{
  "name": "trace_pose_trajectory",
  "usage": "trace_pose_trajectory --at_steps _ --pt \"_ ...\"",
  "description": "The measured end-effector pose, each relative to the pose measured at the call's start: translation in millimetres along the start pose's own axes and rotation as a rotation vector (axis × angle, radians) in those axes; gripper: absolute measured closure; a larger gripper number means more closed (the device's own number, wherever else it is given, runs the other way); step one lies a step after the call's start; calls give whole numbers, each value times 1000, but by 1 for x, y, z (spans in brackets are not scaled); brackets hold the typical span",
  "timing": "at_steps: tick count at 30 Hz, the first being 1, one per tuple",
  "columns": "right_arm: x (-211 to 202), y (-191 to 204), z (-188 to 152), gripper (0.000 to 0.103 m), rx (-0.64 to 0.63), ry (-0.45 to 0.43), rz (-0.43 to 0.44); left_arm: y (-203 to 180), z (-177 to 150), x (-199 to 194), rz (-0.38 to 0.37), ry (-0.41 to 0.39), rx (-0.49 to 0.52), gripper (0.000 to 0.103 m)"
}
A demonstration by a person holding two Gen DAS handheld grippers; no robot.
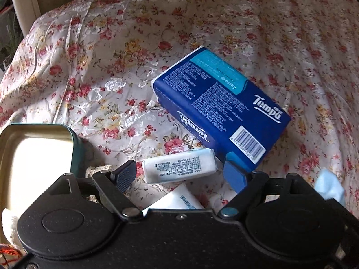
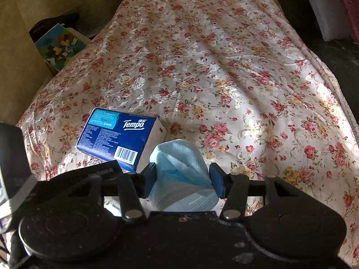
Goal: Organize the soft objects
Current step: 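Grasp the small white tissue pack with the left tool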
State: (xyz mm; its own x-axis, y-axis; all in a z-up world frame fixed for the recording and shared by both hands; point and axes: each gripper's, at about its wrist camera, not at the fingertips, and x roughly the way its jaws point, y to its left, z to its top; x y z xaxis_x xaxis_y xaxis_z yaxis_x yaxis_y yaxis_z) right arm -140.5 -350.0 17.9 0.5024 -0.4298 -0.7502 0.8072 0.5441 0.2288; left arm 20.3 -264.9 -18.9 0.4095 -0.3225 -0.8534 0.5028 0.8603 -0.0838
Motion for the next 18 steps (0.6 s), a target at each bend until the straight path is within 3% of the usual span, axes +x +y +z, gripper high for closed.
trace_pose_trajectory --at_steps 14,16,17,18 --pt "4 2 -1 52 -4 1 -1 6 6 23 23 20 -67 22" --pt "5 3 -1 52 -8 5 -4 7 7 25 17 28 -72 23" --pt "6 2 -1 52 -10 6 -3 8 7 26 12 33 -75 32" --pt "6 3 -1 52 -14 6 -3 8 7 26 5 38 -77 34"
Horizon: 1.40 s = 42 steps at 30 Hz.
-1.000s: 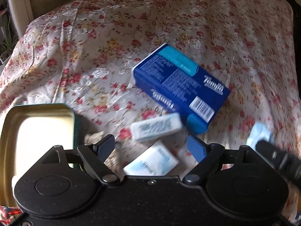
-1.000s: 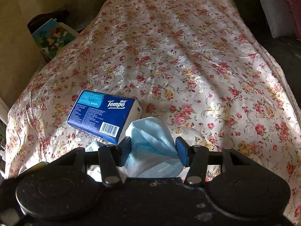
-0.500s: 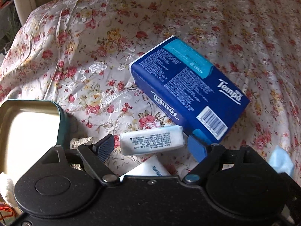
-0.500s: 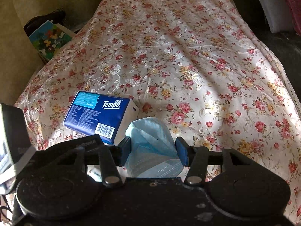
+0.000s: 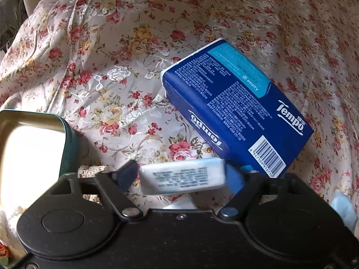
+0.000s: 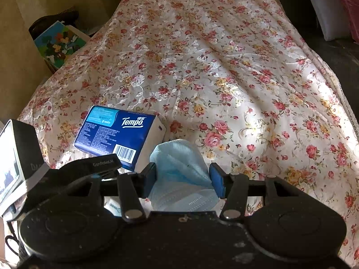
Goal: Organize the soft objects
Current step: 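Grasp the small white tissue pack with the left tool, then carry the tissue pack into the tray with the left tool while the right tool carries the mask there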
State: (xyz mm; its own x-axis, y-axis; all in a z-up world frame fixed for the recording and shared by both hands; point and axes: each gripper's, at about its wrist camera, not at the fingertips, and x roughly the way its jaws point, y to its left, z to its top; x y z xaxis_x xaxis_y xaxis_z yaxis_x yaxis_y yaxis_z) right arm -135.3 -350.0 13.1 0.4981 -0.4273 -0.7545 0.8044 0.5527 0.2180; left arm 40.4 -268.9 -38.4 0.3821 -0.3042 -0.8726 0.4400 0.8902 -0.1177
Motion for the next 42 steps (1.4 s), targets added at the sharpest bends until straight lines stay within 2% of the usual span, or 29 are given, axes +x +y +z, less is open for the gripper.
trace_pose_trajectory --at_steps 5,10,14,17,20,24,28,32,37,42 --pt "2 -1 0 52 -14 -10 -7 7 -4 -17 -6 -19 29 34" --pt "4 0 0 52 -26 -13 -22 26 -13 -53 -29 -37 81 34" --pt "5 3 -2 52 -44 -7 -24 54 -24 -88 -39 -41 115 34" --pt "4 7 -4 52 -62 -13 -17 76 -32 -114 4 -54 133 34" --pt "1 12 -6 52 -81 -19 -12 101 -36 -136 35 -87 123 34" --pt "-4 22 -10 52 -116 -28 -7 139 -41 -161 14 -152 71 34" --pt "-12 34 -16 52 -167 -50 14 162 -38 -169 25 -195 27 34" --pt "-15 45 -22 52 -215 -56 26 183 -36 -169 51 -193 11 34" --pt "-20 61 -32 52 -247 -22 89 208 -35 -165 67 -169 -9 34" --pt "-38 84 -47 52 -320 -42 151 219 -29 -165 77 -176 -13 34"
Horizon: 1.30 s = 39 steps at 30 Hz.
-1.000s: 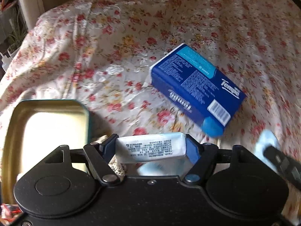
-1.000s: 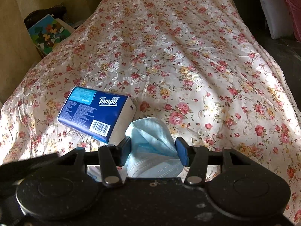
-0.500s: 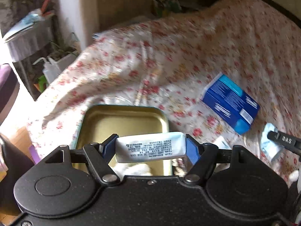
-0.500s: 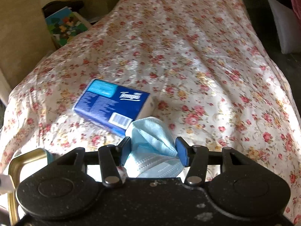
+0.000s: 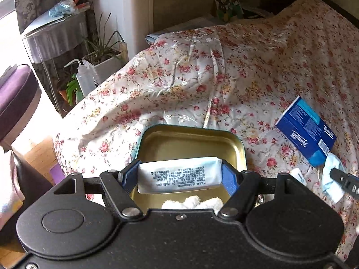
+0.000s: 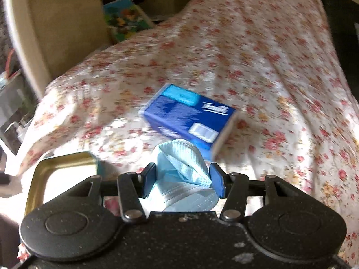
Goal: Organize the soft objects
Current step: 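Carry the tissue pack into the tray with the left tool while the right tool carries the mask there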
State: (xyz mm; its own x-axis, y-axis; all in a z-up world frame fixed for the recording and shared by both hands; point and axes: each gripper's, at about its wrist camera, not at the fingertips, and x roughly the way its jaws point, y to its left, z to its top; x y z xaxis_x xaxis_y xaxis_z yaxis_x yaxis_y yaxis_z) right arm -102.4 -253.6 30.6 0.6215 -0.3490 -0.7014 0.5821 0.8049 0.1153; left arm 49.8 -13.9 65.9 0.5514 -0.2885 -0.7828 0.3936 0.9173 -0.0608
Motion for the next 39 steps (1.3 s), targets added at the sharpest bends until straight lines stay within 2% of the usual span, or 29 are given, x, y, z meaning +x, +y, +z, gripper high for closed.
trace_pose_trajectory --at_steps 6,16,23,27,32,39 --pt "-7 35 -10 52 -65 37 132 3 3 6 27 2 11 34" --pt "-15 92 -32 52 -162 150 290 16 0 33 23 153 -9 34" --pt "-23 122 -44 52 -232 226 375 23 4 35 10 175 -45 34" --pt "-28 134 -53 52 -268 257 395 26 8 37 -6 191 -71 34" --pt "-32 147 -62 52 -309 270 405 30 14 36 -13 174 -109 34" --pt "-33 156 -67 51 -333 275 414 30 26 32 0 93 -128 33"
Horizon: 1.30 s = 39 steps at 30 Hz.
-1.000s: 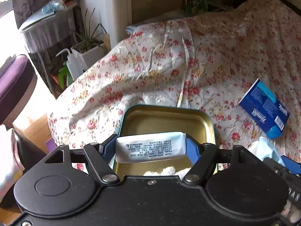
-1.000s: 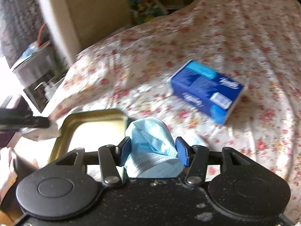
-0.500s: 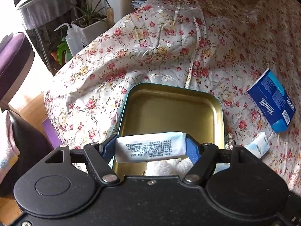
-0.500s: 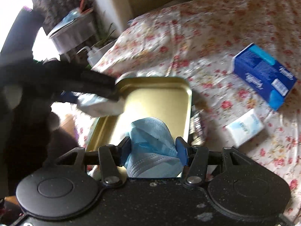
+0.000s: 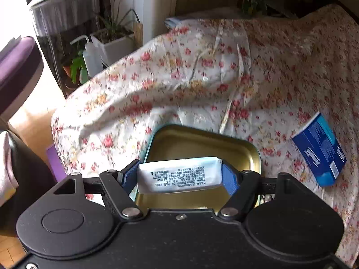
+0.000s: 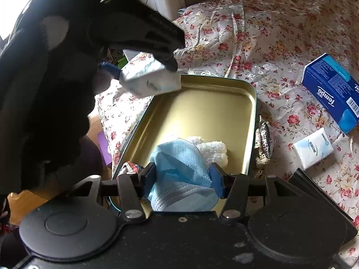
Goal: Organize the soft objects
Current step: 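Carry the tissue pack into the tray with the left tool while the right tool carries the mask there, then open both tools to release the tissue pack and mask into the tray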
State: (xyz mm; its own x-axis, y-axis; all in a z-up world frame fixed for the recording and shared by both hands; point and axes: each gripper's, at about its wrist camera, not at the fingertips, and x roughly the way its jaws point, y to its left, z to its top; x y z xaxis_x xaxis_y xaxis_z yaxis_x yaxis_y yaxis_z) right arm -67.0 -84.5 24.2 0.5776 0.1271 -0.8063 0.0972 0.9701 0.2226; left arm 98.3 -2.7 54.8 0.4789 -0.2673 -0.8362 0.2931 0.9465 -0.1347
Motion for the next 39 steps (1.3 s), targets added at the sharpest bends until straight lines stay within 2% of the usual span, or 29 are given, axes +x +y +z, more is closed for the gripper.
trace_pose_trajectory --at_steps 3,5,14,22,28,39 --pt "1 2 -1 49 -5 -3 -11 -3 2 6 -13 6 5 30" --pt "0 2 -1 36 -7 -11 -18 -3 3 10 -25 14 -9 27" --pt "-5 -4 1 36 8 -36 -27 -9 1 6 -27 9 -2 26" --pt "-12 -27 7 36 86 -47 -82 -17 -7 7 13 30 63 25" --pt "-19 -47 10 34 143 -64 -133 -23 -14 10 12 57 96 25" --pt "-18 -59 10 32 178 -52 -142 -33 -24 7 24 78 142 25"
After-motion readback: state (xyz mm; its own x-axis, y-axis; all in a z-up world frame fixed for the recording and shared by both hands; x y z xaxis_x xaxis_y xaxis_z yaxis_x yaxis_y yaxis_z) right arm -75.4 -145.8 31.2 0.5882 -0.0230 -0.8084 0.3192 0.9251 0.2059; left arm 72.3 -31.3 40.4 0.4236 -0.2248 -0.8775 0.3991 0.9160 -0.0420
